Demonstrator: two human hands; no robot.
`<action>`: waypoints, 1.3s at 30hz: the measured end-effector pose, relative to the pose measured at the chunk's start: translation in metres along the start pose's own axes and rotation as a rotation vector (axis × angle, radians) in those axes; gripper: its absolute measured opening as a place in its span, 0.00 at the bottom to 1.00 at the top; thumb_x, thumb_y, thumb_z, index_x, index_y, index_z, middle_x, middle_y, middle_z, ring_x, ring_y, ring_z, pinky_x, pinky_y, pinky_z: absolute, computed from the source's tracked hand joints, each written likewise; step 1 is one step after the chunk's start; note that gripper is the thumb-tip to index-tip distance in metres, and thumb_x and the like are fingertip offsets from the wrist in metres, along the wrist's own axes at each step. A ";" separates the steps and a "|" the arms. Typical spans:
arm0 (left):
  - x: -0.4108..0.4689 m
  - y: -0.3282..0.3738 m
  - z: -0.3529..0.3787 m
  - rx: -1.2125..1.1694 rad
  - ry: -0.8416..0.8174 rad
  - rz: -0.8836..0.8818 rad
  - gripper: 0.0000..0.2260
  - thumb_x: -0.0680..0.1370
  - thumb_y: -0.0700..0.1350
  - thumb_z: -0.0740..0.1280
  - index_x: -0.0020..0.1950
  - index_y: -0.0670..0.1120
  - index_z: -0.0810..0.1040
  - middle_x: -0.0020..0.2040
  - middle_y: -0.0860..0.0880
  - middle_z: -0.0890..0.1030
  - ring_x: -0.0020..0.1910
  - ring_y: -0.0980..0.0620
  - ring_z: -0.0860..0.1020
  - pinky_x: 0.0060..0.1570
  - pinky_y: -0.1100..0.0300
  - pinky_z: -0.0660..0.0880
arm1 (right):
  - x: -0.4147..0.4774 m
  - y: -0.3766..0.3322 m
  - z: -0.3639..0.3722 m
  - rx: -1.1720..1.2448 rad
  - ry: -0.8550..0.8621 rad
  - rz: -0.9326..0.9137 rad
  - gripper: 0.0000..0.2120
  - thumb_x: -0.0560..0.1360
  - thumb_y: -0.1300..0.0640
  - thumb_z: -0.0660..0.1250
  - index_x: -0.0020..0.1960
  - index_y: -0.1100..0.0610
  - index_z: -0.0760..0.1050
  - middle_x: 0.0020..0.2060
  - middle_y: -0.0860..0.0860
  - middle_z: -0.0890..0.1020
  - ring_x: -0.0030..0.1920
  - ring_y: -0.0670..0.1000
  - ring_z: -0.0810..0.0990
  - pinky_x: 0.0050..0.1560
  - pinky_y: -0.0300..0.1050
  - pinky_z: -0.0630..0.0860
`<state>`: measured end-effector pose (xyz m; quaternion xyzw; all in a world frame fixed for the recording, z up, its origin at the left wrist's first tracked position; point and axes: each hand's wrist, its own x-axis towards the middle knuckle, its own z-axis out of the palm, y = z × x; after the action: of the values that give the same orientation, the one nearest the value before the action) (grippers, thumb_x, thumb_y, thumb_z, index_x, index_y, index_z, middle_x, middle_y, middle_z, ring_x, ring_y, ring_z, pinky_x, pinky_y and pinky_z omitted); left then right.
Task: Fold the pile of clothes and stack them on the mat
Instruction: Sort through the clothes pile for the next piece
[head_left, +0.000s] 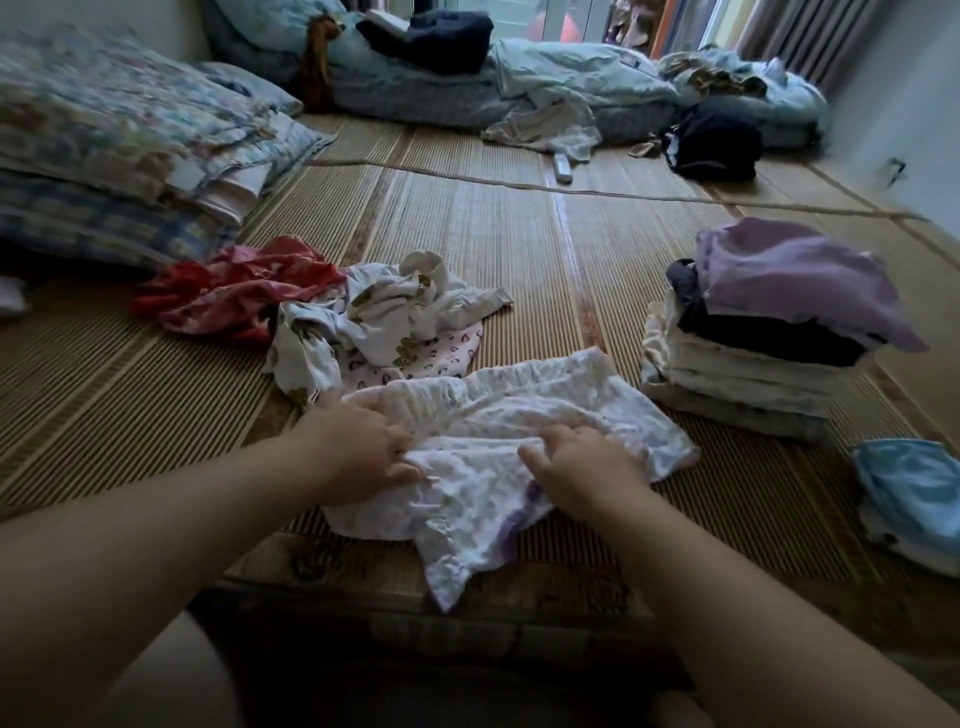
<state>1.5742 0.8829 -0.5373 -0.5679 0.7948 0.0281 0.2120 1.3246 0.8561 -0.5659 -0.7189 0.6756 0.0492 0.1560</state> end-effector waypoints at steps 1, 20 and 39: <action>-0.007 0.006 -0.001 0.021 -0.003 0.040 0.26 0.77 0.68 0.50 0.63 0.54 0.74 0.61 0.53 0.78 0.68 0.52 0.67 0.67 0.43 0.59 | 0.014 0.006 -0.001 -0.013 -0.034 -0.025 0.26 0.75 0.38 0.52 0.71 0.45 0.65 0.70 0.54 0.70 0.70 0.60 0.66 0.69 0.66 0.53; -0.027 -0.012 0.033 0.029 0.055 0.245 0.31 0.81 0.48 0.58 0.68 0.76 0.42 0.78 0.58 0.51 0.75 0.46 0.54 0.72 0.46 0.58 | -0.121 -0.012 0.067 -0.274 0.064 -0.412 0.40 0.61 0.29 0.60 0.71 0.41 0.63 0.69 0.57 0.72 0.65 0.65 0.73 0.52 0.69 0.73; -0.030 0.059 0.001 -1.328 0.105 0.140 0.27 0.69 0.72 0.62 0.38 0.48 0.83 0.37 0.47 0.84 0.36 0.50 0.82 0.40 0.54 0.80 | -0.104 0.050 0.002 1.450 -0.081 0.244 0.12 0.77 0.57 0.61 0.51 0.65 0.78 0.46 0.61 0.82 0.46 0.59 0.81 0.49 0.50 0.78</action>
<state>1.5280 0.9311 -0.5383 -0.5257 0.6530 0.4972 -0.2237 1.2670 0.9540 -0.5469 -0.3527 0.6072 -0.3666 0.6103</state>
